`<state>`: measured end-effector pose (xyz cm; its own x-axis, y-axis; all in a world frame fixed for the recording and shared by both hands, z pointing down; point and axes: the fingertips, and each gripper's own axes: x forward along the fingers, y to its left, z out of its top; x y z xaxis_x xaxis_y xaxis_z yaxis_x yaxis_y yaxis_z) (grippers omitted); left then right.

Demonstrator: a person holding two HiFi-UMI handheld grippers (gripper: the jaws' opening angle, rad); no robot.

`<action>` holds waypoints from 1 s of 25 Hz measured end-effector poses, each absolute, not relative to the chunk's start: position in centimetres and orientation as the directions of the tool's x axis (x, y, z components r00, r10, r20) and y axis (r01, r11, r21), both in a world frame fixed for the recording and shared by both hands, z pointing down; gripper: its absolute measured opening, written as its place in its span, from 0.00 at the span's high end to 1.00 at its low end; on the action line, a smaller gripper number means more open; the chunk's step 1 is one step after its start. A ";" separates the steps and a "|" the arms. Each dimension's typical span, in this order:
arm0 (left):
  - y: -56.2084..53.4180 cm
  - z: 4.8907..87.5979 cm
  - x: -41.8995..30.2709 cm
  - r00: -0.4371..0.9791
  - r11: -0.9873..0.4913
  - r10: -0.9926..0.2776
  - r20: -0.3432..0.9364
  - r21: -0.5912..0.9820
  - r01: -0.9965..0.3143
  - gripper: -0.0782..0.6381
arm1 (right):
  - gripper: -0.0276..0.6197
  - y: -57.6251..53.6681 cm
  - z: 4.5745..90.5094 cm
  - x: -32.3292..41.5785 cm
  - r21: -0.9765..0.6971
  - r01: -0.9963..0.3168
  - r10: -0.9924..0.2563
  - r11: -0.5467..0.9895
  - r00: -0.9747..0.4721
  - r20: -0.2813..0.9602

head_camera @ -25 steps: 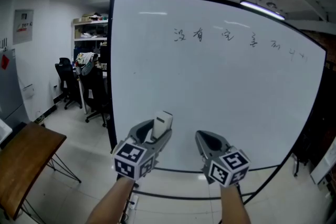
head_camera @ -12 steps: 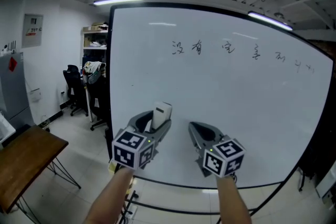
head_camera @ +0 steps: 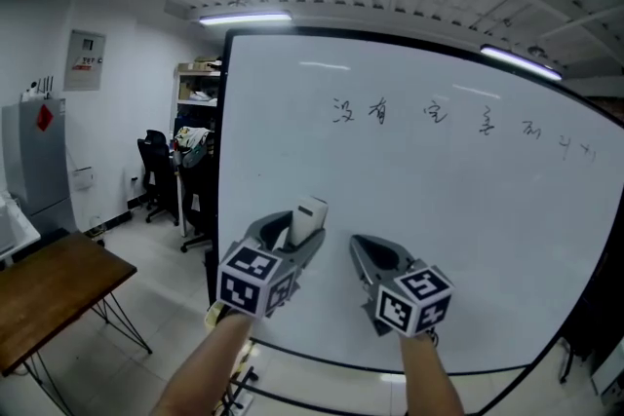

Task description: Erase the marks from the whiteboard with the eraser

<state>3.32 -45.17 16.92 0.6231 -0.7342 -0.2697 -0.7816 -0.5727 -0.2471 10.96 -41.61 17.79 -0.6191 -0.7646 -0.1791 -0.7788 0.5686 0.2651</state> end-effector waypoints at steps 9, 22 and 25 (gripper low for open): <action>-48.0 10.3 4.4 0.583 -0.483 -0.763 -0.281 -0.351 -0.802 0.52 | 0.96 -42.3 16.8 11.2 0.277 -0.782 -0.770 0.558 -0.613 -0.179; -51.5 -4.3 4.0 0.485 -0.293 -0.814 -0.320 -0.494 -0.819 0.52 | 0.96 -42.1 13.8 11.4 0.301 -0.803 -0.786 0.514 -0.582 -0.210; -52.4 -5.1 3.7 0.456 -0.288 -0.842 -0.288 -0.474 -0.832 0.52 | 0.96 -41.8 14.3 12.3 0.295 -0.812 -0.795 0.503 -0.569 -0.211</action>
<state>3.68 -52.42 -5.10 0.4556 -0.8423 -0.2881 -0.8323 -0.2881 -0.4736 12.32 -41.77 14.27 -0.5691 -0.7949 -0.2106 -0.8121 0.5032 0.2954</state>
